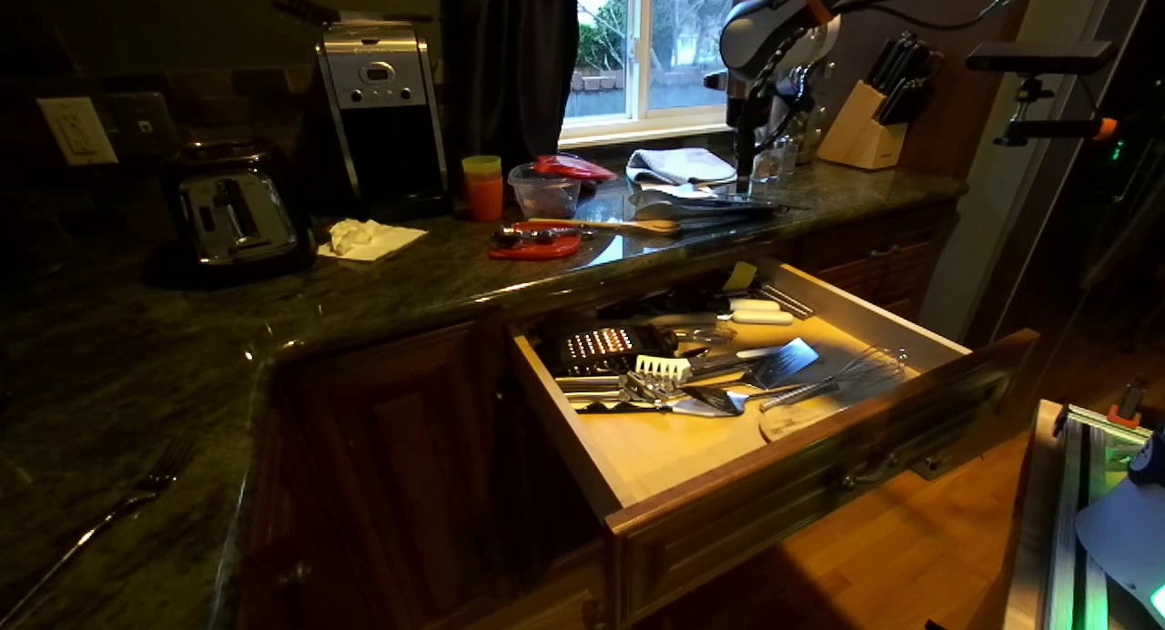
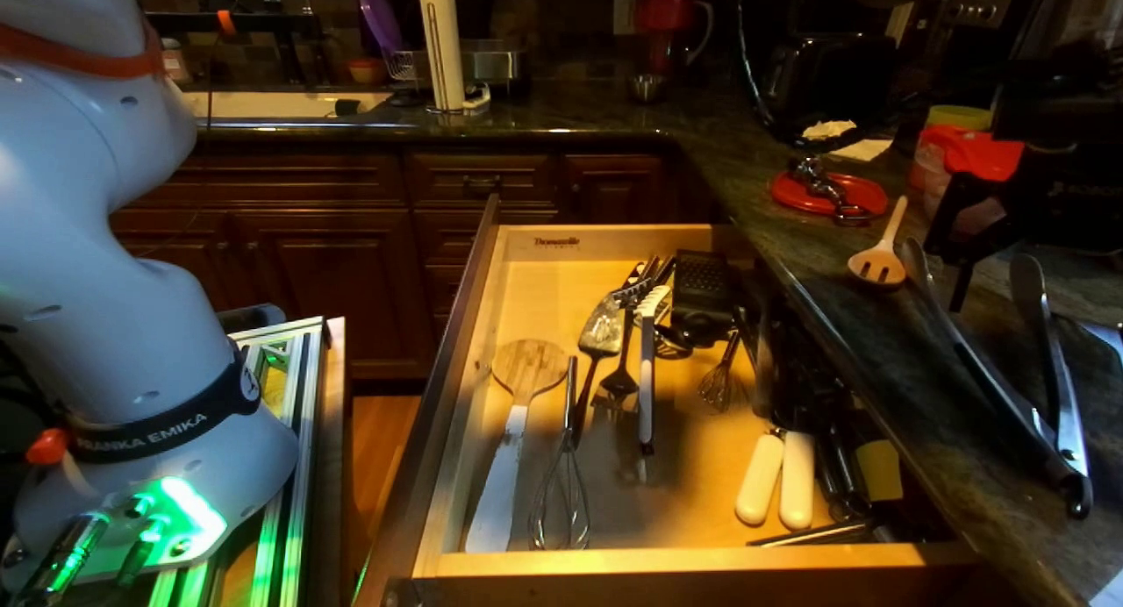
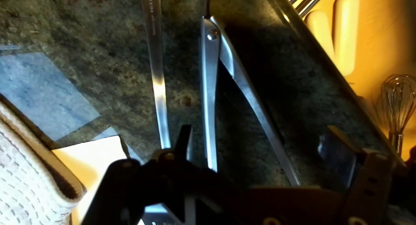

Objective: Put the tongs inside the drawer

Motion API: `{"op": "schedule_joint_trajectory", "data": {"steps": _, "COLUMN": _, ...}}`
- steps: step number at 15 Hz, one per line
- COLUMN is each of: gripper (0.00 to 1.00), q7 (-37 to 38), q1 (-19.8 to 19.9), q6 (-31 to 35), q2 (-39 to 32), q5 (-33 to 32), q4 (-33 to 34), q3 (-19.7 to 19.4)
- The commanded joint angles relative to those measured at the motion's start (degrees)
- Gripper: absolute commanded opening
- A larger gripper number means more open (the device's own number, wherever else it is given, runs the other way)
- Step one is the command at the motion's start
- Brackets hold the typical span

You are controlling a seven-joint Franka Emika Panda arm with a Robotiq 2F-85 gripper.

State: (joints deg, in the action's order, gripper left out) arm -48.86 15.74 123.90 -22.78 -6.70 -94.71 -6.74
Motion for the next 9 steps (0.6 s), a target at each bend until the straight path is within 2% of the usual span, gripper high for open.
{"op": "schedule_joint_trajectory", "data": {"steps": 1, "gripper": 0.84, "q7": -2.50, "q1": 1.35, "q6": -0.53, "q2": -3.15, "q5": 2.92, "q4": 3.16, "q3": 1.29}}
{"op": "schedule_joint_trajectory", "data": {"steps": 2, "gripper": 0.82, "q7": -2.58, "q1": 1.32, "q6": -0.34, "q2": -3.69, "q5": 2.88, "q4": 3.67, "q3": 1.35}}
{"op": "schedule_joint_trajectory", "data": {"steps": 3, "gripper": 0.68, "q7": -2.74, "q1": 1.37, "q6": -0.31, "q2": -4.19, "q5": 2.98, "q4": 4.21, "q3": 1.51}}
{"op": "schedule_joint_trajectory", "data": {"steps": 4, "gripper": 0.63, "q7": -2.85, "q1": 1.40, "q6": 0.33, "q2": -4.69, "q5": 3.03, "q4": 4.58, "q3": 1.67}}
{"op": "schedule_joint_trajectory", "data": {"steps": 5, "gripper": 0.53, "q7": -2.99, "q1": 1.48, "q6": 0.14, "q2": -5.18, "q5": 3.18, "q4": 5.19, "q3": 1.85}}
{"op": "schedule_joint_trajectory", "data": {"steps": 8, "gripper": 0.49, "q7": -3.10, "q1": 1.63, "q6": 0.32, "q2": -6.68, "q5": 3.10, "q4": 6.92, "q3": 2.13}}
{"op": "schedule_joint_trajectory", "data": {"steps": 9, "gripper": 0.52, "q7": -3.34, "q1": 1.82, "q6": 0.60, "q2": -7.09, "q5": 3.28, "q4": 7.35, "q3": 2.26}}
